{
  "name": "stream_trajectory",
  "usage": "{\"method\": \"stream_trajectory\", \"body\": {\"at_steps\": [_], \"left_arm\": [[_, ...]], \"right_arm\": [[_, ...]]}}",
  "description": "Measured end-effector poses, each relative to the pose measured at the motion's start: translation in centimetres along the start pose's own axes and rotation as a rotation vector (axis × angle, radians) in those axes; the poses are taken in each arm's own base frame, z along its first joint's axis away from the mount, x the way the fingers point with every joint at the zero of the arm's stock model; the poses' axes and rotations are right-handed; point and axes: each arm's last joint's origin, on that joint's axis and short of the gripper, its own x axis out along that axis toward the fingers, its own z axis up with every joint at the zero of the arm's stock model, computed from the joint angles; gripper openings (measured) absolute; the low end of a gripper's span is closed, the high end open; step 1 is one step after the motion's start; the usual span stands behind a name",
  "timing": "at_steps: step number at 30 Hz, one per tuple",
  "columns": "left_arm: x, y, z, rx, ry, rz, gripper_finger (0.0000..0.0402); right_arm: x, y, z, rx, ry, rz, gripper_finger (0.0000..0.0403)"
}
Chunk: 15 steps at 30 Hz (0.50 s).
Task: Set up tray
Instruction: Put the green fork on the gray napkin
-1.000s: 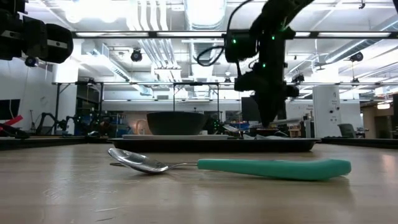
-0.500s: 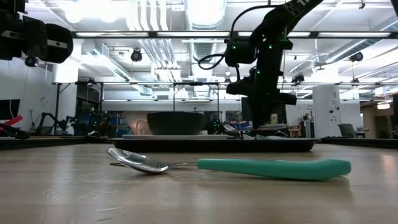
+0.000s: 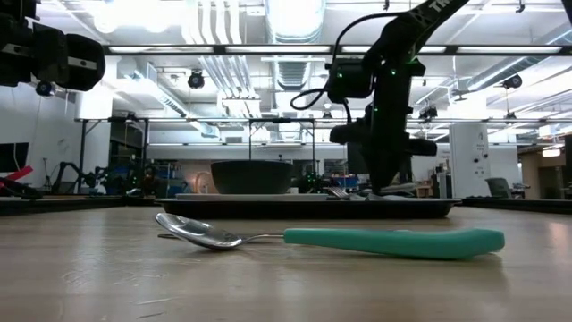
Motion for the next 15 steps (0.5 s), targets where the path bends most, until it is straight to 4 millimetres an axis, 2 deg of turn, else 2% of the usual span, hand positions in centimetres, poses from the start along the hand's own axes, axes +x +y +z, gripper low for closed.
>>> {"method": "stream_trajectory", "body": {"at_steps": [6, 7, 10, 15], "left_arm": [[0.0, 0.0, 0.0, 0.000, 0.000, 0.000, 0.0122], [0.0, 0.0, 0.0, 0.000, 0.000, 0.000, 0.0122], [0.0, 0.0, 0.0, 0.000, 0.000, -0.001, 0.0122], [0.0, 0.0, 0.0, 0.000, 0.001, 0.000, 0.0122]], "right_arm": [[0.5, -0.1, -0.2, 0.085, -0.012, 0.035, 0.0013], [0.5, -0.2, -0.2, 0.155, -0.030, 0.011, 0.0013], [-0.4, -1.3, -1.4, 0.314, -0.095, -0.157, 0.0013], [-1.6, -0.8, -2.8, 0.362, -0.115, -0.093, 0.0013]]}}
